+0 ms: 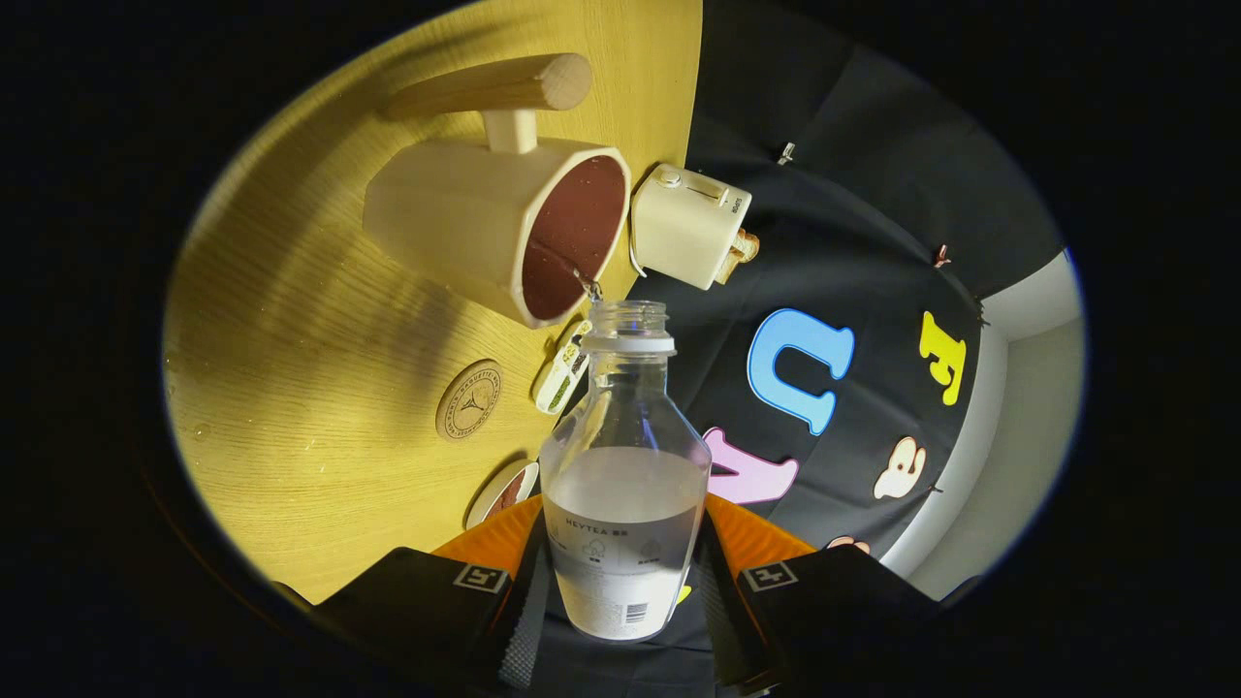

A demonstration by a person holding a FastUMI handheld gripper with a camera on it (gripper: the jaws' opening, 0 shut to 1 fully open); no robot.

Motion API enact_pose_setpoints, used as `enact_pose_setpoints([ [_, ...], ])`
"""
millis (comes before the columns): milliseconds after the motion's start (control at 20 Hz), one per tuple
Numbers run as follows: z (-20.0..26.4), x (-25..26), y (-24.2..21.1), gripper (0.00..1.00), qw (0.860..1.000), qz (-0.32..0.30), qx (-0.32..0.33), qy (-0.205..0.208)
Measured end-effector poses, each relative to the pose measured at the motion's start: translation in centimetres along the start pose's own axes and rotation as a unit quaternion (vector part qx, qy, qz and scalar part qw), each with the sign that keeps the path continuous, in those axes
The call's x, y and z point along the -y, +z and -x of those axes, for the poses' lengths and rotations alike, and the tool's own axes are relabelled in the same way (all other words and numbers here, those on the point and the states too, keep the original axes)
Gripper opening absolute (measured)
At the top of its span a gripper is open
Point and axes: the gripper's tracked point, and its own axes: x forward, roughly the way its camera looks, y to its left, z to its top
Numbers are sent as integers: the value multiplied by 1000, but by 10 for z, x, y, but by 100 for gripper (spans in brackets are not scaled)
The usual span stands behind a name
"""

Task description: Take the bottle from table, then pour the juice into the cup, finally place the bottle on the coaster

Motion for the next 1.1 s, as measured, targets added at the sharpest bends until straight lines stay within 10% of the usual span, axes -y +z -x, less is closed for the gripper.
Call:
enact_pose_setpoints([
  [1100,-12,30,18,72,991,121,41,-48],
])
